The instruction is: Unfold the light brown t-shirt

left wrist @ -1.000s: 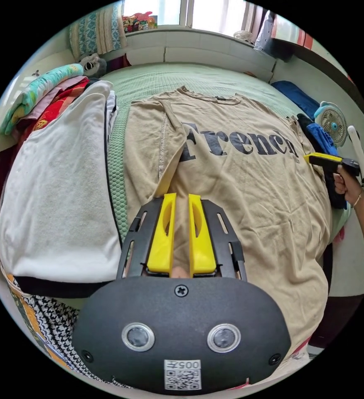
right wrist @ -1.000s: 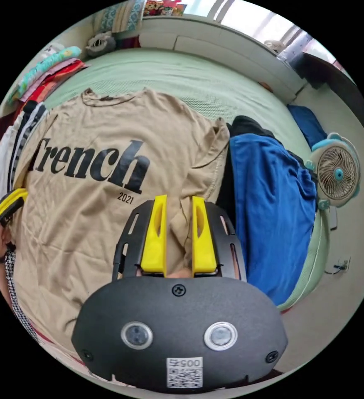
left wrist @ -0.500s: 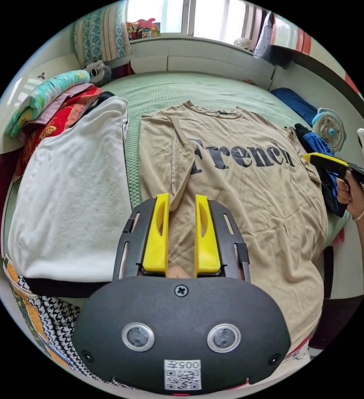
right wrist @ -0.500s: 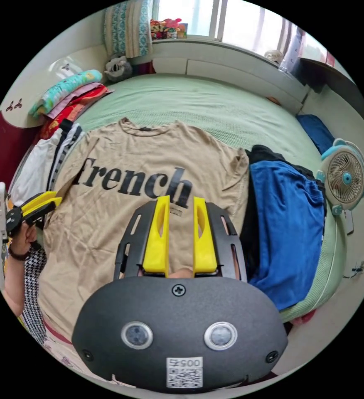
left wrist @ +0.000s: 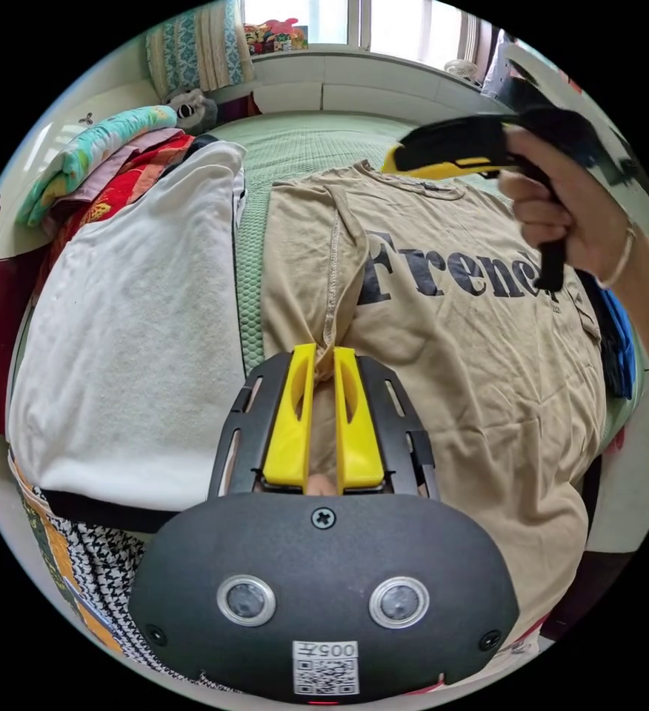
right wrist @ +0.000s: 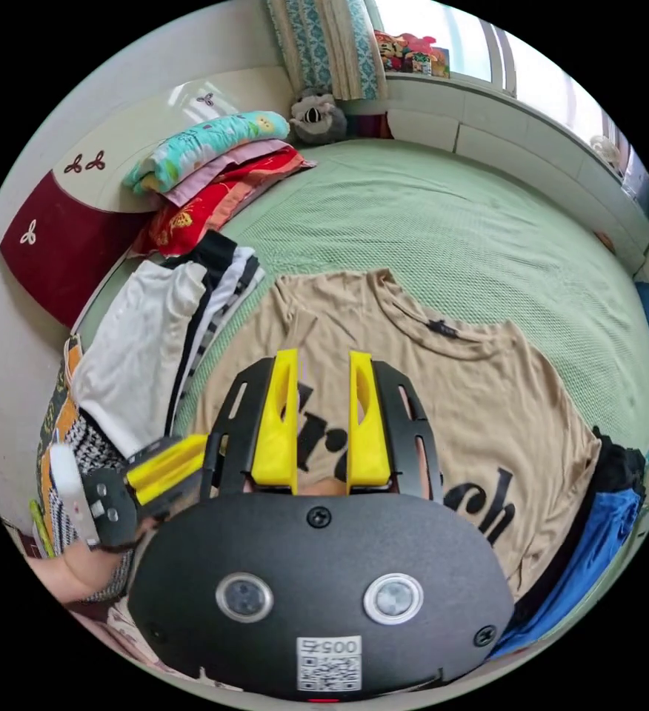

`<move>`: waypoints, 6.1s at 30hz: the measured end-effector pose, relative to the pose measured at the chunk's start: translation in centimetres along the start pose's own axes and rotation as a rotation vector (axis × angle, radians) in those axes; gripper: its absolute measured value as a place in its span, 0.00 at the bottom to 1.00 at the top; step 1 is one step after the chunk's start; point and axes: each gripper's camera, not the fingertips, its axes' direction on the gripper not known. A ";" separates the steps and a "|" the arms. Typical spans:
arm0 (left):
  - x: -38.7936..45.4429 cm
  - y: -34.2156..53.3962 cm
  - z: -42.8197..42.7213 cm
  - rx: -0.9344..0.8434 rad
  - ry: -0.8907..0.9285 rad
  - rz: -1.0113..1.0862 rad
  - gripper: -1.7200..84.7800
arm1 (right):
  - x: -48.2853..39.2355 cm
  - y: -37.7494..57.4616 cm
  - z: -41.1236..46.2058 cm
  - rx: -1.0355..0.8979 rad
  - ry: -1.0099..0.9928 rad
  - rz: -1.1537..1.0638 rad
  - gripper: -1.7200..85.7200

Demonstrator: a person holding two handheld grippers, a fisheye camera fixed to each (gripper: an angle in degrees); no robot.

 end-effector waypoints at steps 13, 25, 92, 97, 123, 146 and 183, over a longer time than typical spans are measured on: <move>-4.1 -1.6 -0.4 -0.018 0.096 0.019 0.08 | -1.1 -8.5 10.3 -0.111 -0.001 0.072 0.12; -8.0 -3.4 -3.6 -0.051 0.194 0.039 0.07 | -3.0 -11.8 8.3 -0.117 0.044 0.052 0.08; -0.3 -0.5 -8.6 0.064 -0.046 -0.031 0.01 | -16.3 -2.8 -2.1 0.064 -0.157 0.003 0.03; 0.2 -0.6 -7.7 0.040 -0.011 -0.056 0.01 | -16.9 2.7 -9.5 0.191 0.058 -0.094 0.08; 9.3 10.2 -11.9 -0.101 -0.235 -0.044 0.01 | 7.0 37.1 -30.2 -0.081 0.506 0.551 0.01; 17.0 16.6 -15.3 -0.141 -0.016 -0.083 0.01 | -15.9 40.5 -33.7 -0.050 0.340 0.440 0.01; 18.0 16.5 -13.1 -0.202 0.003 -0.080 0.02 | -12.6 40.9 -34.7 -0.101 0.288 0.488 0.00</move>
